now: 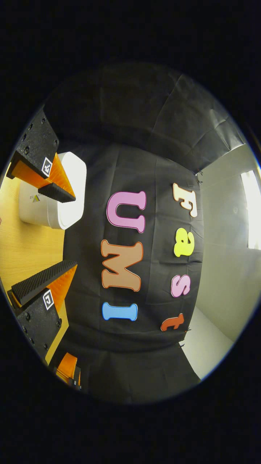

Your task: Press the lid of the desktop garbage bin to open it, pick up the crumpled paper on the desktop and throw it into the bin, then pick up the pop can on the desktop and drop it into the bin, and finally close the garbage bin lid.

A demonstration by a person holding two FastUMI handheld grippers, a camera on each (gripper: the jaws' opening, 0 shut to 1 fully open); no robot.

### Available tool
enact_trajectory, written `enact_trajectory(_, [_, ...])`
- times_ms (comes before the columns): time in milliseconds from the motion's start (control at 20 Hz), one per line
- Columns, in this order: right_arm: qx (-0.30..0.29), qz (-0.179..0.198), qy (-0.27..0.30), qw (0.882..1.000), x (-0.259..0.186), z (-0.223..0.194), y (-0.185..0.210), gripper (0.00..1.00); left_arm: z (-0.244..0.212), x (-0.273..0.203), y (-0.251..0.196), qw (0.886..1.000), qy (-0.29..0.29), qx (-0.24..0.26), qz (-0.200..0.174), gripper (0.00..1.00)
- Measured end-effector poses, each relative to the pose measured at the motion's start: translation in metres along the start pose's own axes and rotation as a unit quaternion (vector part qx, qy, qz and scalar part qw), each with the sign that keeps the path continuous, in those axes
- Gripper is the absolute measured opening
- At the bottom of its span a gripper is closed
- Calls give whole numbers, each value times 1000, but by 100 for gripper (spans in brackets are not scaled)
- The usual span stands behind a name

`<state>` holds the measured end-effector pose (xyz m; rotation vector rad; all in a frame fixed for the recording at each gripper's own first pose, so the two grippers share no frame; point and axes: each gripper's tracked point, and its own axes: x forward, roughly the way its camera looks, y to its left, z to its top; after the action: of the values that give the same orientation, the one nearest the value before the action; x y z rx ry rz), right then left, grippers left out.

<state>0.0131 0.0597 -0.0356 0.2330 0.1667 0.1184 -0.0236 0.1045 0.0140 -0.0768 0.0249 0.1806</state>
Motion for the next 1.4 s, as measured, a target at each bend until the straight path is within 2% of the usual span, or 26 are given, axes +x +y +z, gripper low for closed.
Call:
enact_trajectory(100, [0, -2, 1, 1000, -6, -2, 3, 95, -1, -2, -2, 1000, 3, -4, -5, 99])
enact_trajectory(150, [0, -4, 1, 1000, -9, -3, 3, 95, -1, -3, -2, 1000, 4, -5, -7, 96])
enact_trajectory(550, [-2, -19, 3, 1000, -22, -4, 5, 96, -16, 0, -5, 1000, 9, -11, -24, 96])
enact_trajectory(1050, [-8, -34, -5, 999, -28, 3, -2, 95, -15, 13, -1, 999, -4, -20, -27, 96])
enact_trajectory(1100, [-7, -35, -6, 999, -28, 3, -2, 95, -15, 13, -2, 999, -4, -21, -29, 99])
enact_trajectory(1400, [-12, -38, -3, 999, -28, 2, -8, 95, -17, 16, -6, 999, -4, -21, -32, 96])
